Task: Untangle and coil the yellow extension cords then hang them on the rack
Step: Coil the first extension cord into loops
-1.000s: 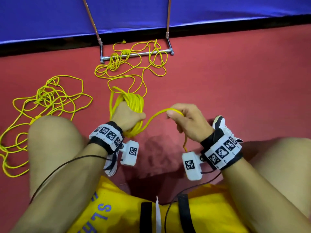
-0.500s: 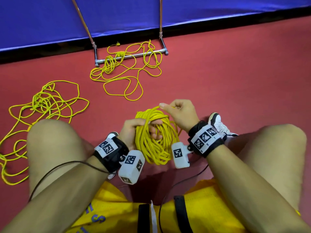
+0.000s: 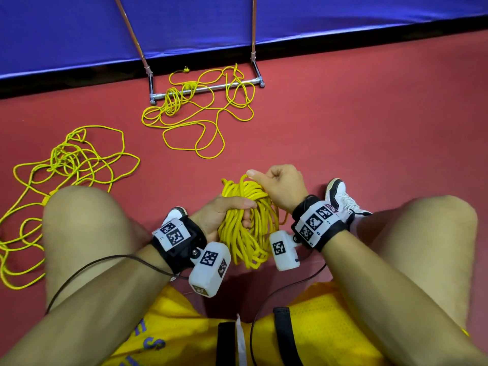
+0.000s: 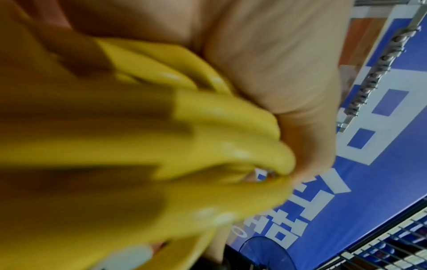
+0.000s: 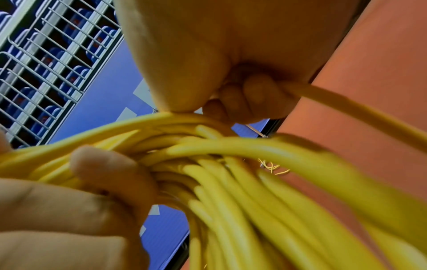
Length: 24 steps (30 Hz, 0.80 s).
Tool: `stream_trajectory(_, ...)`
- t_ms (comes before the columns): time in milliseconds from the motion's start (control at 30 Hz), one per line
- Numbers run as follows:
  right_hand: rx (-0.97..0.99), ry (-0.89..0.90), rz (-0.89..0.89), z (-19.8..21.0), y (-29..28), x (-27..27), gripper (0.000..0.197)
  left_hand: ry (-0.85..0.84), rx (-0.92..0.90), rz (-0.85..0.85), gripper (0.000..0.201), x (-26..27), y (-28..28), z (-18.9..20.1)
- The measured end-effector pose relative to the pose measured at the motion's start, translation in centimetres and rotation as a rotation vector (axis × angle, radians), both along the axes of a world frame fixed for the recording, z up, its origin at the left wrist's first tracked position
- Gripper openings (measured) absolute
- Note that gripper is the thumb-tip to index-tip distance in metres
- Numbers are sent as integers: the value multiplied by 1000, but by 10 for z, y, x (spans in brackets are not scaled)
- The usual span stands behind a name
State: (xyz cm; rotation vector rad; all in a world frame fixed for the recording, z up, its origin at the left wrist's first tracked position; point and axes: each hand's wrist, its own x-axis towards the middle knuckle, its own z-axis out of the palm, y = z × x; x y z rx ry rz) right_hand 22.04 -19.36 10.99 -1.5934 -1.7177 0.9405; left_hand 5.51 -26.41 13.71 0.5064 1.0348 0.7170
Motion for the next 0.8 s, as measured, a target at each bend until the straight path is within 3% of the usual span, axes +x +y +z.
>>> stream_trajectory(233, -158, 20, 2, -13, 6, 17, 90, -166, 126, 112, 45, -22, 16, 13)
stream_trajectory(300, -187, 44, 21, -22, 6, 19, 84, -226, 163, 150, 53, -29, 21, 17)
stream_trajectory(467, -338, 77, 108, -57, -2, 24, 80, -394, 177, 298, 49, -51, 35, 24)
stream_trajectory(600, -398, 118, 188, -71, -9, 15, 69, -426, 194, 470, 54, -66, 45, 26)
stream_trajectory(667, -469, -2, 293, -80, -12, 16, 54, -460, 225, 546, 51, -75, 49, 26)
stream_trajectory(733, -552, -239, 387, -93, -19, 23, 37, -485, 265, 582, 46, -88, 55, 28)
stream_trajectory(800, -594, -367, 403, -104, -26, 29, 33, -503, 272, 630, 33, -98, 59, 29)
